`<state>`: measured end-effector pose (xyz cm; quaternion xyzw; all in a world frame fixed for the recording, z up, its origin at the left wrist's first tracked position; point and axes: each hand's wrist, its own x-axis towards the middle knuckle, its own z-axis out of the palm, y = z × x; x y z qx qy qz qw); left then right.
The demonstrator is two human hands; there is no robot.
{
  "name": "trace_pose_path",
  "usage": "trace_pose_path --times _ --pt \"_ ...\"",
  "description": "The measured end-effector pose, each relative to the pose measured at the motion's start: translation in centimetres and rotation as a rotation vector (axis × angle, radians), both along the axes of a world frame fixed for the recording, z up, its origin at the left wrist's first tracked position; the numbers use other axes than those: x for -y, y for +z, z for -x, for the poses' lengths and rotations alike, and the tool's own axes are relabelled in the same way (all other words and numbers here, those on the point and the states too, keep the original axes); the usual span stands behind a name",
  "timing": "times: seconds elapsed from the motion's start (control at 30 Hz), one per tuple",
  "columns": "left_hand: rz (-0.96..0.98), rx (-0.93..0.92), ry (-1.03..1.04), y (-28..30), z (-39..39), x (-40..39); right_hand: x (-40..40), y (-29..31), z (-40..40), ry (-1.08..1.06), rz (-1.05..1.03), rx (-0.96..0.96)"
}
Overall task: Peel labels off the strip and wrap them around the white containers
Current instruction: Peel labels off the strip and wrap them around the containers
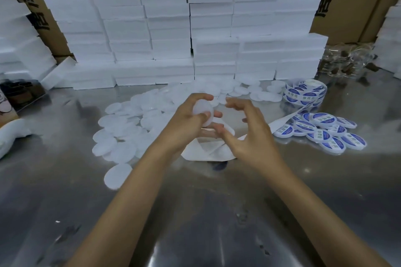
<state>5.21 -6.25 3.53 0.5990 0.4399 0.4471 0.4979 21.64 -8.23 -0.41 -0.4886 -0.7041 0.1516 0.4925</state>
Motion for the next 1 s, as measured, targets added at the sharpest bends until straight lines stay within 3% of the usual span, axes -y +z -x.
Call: trace_pose_path --times 0.2,0.37,0.47,0.53,0.63,0.83,1.0 --pt "0.072 -0.016 0.058 0.0 -1.0 -1.0 -0.7 -1.6 -3.3 0.139 0.347 0.447" --pt "-0.06 0.081 0.182 -1.1 -1.4 -1.3 -1.9 -3.0 -2.3 0.205 0.192 0.51" --pt "-0.26 0.01 0.277 -1.9 -1.0 -1.8 -3.1 -2.2 -2.0 0.15 0.249 0.355" --pt "-0.368 -0.088 0.318 -2.2 -0.8 -2.0 -3.9 -1.7 -2.0 0.185 0.385 0.102" --pt "-0.382 -0.194 0.282 -2.9 -0.6 -2.3 -4.1 -1.6 -2.2 0.315 0.504 -0.173" --pt "-0.251 -0.095 0.23 -3.5 -0.7 -2.7 -3.2 -1.7 -2.6 0.389 0.528 -0.314" --pt "-0.123 0.022 0.193 -3.8 -1.0 -2.6 -2.4 -1.6 -1.8 0.296 0.322 -0.242"
